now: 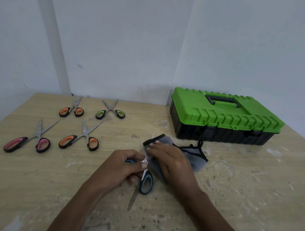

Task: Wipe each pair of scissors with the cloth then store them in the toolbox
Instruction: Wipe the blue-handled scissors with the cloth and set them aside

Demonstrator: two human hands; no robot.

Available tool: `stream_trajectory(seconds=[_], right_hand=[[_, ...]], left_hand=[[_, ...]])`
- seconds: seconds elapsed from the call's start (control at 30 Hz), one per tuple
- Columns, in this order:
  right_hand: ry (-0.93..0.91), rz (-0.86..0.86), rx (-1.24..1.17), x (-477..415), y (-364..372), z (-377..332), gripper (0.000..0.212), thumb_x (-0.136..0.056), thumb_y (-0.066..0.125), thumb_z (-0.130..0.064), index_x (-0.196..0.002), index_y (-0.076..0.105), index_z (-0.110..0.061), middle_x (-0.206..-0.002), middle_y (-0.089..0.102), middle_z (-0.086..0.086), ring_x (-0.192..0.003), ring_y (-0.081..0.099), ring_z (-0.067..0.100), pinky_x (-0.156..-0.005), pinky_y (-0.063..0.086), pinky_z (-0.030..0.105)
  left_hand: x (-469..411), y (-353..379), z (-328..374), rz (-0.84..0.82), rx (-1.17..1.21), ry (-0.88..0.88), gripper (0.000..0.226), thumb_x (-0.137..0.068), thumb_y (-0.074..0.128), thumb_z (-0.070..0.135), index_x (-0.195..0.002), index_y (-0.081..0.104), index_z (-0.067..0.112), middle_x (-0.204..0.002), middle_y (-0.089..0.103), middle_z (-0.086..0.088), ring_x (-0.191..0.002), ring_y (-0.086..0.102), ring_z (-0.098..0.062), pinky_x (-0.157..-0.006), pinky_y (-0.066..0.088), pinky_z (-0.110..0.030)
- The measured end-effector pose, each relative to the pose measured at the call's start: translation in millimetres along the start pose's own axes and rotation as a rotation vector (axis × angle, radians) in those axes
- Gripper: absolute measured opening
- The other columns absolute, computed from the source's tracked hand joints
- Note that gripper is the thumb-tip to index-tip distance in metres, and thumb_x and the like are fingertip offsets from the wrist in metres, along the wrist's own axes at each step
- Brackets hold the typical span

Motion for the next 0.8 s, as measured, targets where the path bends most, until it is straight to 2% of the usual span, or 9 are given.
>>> stream_trajectory(seconds=[0.1,0.17,0.23,0.3,0.37,0.47,0.63,0.7,0.8], right_hand=[[0.163,0.143,0.028,-5.5,-10.0,13.5,0.036,-0.097,0.047,-0.026,-0.116,0.074,-0.010,-0.119,0.072,0.003,-0.118,0.060,0.013,-0.095,0.052,0.039],[0.179,0.189,-0.015,-1.7,-16.5,10.1,0.034,-0.099,0.049,-0.024,-0.121,0.071,-0.010,-0.125,0.069,0.002,-0.122,0.060,0.013,-0.101,0.050,0.036],[0.049,0.110,-0.012,2.4,-10.4,-5.2,0.030,-0.099,0.055,-0.021,-0.123,0.069,-0.010,-0.130,0.066,0.003,-0.129,0.056,0.014,-0.108,0.043,0.032],[-0.013,-0.023,0.004,4.2,6.0,-9.3,0.030,-0.098,0.057,-0.024,-0.123,0.069,-0.014,-0.132,0.066,0.001,-0.132,0.053,0.012,-0.109,0.044,0.036],[0.074,-0.045,-0.017,-2.9,11.2,3.6,0.033,-0.098,0.052,-0.028,-0.123,0.070,-0.017,-0.132,0.066,-0.001,-0.132,0.053,0.010,-0.106,0.047,0.040],[0.192,0.033,-0.036,-10.8,4.5,16.2,0.038,-0.097,0.049,-0.028,-0.124,0.070,-0.013,-0.132,0.066,0.003,-0.130,0.050,0.007,-0.105,0.045,0.035],[0.058,-0.079,-0.010,-1.3,7.7,3.0,0.039,-0.102,0.044,-0.032,-0.127,0.068,-0.014,-0.135,0.064,0.002,-0.136,0.051,0.015,-0.113,0.040,0.036],[0.148,-0.063,-0.056,-5.1,3.4,11.5,0.044,-0.101,0.040,-0.035,-0.125,0.070,-0.014,-0.132,0.066,0.002,-0.132,0.055,0.017,-0.109,0.045,0.040],[0.375,0.100,-0.157,-5.9,-9.9,29.3,0.039,-0.100,0.044,-0.026,-0.129,0.067,-0.016,-0.129,0.068,0.002,-0.124,0.061,0.016,-0.099,0.052,0.043]], left_hand=[[0.4,-0.6,-0.2,-0.002,0.032,-0.013,0.005,-0.090,0.076,0.014,-0.093,0.080,0.015,-0.081,0.077,-0.017,-0.063,0.064,-0.023,-0.052,0.051,-0.023],[0.8,-0.7,0.8,-0.002,0.029,-0.014,0.005,-0.090,0.076,0.017,-0.093,0.080,0.018,-0.080,0.078,-0.014,-0.059,0.062,-0.019,-0.053,0.050,-0.023],[1.5,-0.3,2.3,-0.007,-0.004,0.000,0.005,-0.090,0.076,0.020,-0.095,0.079,0.020,-0.077,0.077,-0.011,-0.055,0.060,-0.015,-0.055,0.050,-0.023],[2.0,0.7,2.8,-0.010,-0.031,0.012,0.005,-0.091,0.075,0.020,-0.095,0.078,0.020,-0.072,0.076,-0.006,-0.052,0.060,-0.012,-0.055,0.049,-0.022],[2.4,2.2,1.7,-0.004,-0.017,0.005,0.004,-0.091,0.075,0.016,-0.094,0.078,0.018,-0.068,0.074,-0.004,-0.051,0.060,-0.011,-0.054,0.049,-0.022],[3.3,3.4,1.3,0.000,0.002,0.002,0.006,-0.090,0.076,0.014,-0.092,0.077,0.019,-0.064,0.071,-0.002,-0.050,0.059,-0.012,-0.054,0.050,-0.023],[2.1,1.0,1.2,0.002,-0.014,0.007,0.007,-0.089,0.077,0.018,-0.095,0.078,0.023,-0.070,0.074,-0.006,-0.050,0.059,-0.012,-0.055,0.049,-0.021],[2.7,3.1,1.8,-0.006,-0.012,0.008,0.007,-0.090,0.077,0.017,-0.095,0.078,0.022,-0.070,0.074,-0.006,-0.050,0.058,-0.012,-0.055,0.049,-0.022],[2.4,3.9,2.1,-0.008,0.006,-0.001,0.006,-0.090,0.076,0.015,-0.093,0.080,0.019,-0.072,0.074,-0.007,-0.049,0.058,-0.010,-0.053,0.049,-0.021]])
Point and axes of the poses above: each hand's wrist, its own x-axis away from the middle knuckle, its own y-axis out of the palm, z = x × y, the point moved 5 cm from there along -x, towards the middle knuckle
